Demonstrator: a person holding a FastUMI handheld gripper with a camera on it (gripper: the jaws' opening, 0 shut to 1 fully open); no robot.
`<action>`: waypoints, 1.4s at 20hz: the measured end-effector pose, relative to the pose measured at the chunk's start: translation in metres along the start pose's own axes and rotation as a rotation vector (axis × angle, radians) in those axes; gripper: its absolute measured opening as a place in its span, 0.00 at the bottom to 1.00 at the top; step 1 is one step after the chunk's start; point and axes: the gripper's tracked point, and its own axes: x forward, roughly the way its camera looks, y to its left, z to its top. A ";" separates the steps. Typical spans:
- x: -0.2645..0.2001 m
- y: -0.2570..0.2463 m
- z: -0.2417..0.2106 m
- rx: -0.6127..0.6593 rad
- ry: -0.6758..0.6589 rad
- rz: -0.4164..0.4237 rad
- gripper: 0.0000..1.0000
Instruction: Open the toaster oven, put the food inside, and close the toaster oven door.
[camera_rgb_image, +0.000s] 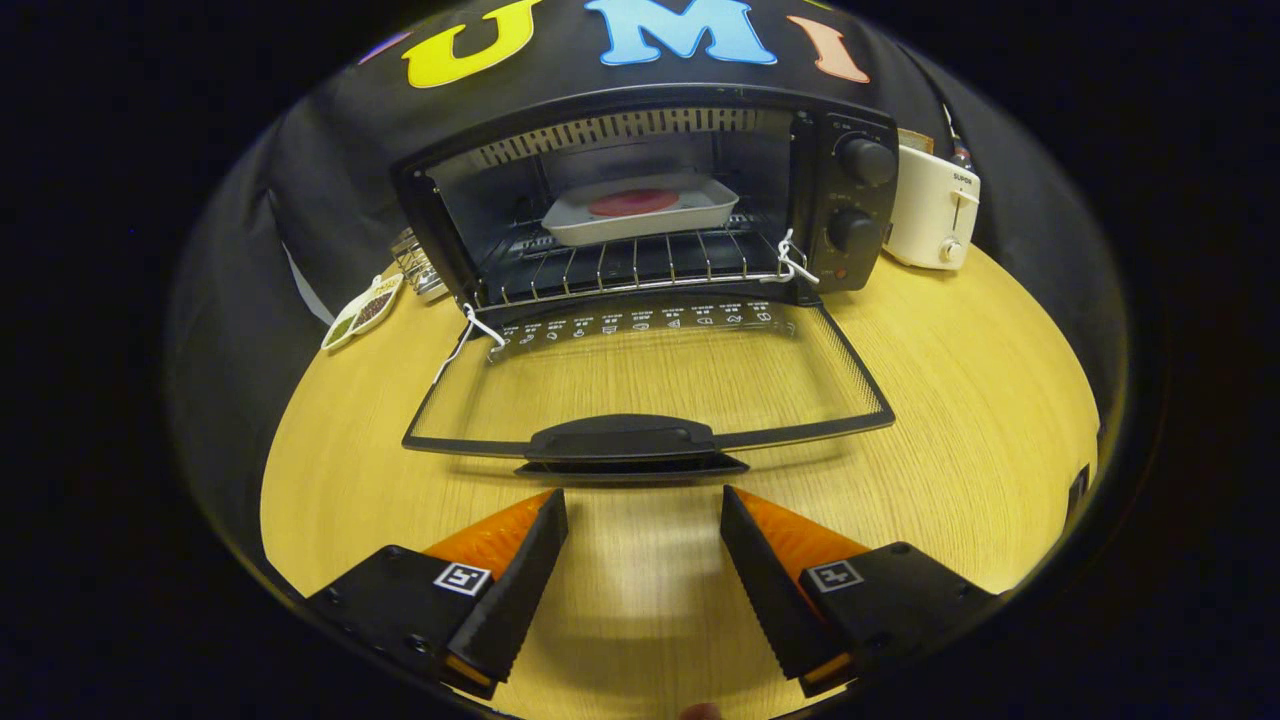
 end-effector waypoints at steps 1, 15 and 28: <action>0.000 0.000 -0.001 0.000 0.009 -0.014 0.98; -0.049 0.007 0.036 -0.118 -0.193 -0.048 0.98; -0.083 0.008 0.129 -0.173 -0.450 -0.050 0.97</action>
